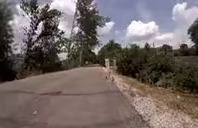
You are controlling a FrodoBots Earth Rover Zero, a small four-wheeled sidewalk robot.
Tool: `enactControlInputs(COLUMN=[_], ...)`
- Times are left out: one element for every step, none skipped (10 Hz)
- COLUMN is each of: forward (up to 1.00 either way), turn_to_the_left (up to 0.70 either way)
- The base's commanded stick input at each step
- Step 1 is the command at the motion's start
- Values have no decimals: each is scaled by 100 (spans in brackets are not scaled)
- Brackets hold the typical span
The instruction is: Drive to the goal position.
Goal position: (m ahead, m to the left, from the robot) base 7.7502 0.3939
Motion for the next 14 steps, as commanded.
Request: enactControlInputs(forward=[70, 70, 70, 70, 70, 70, 70, 70, 70, 70, 70, 70, 70, 70], turn_to_the_left=[0, 0, 0, 0, 0, 0, 0, 0, 0, 0, 0, 0, 0, 0])
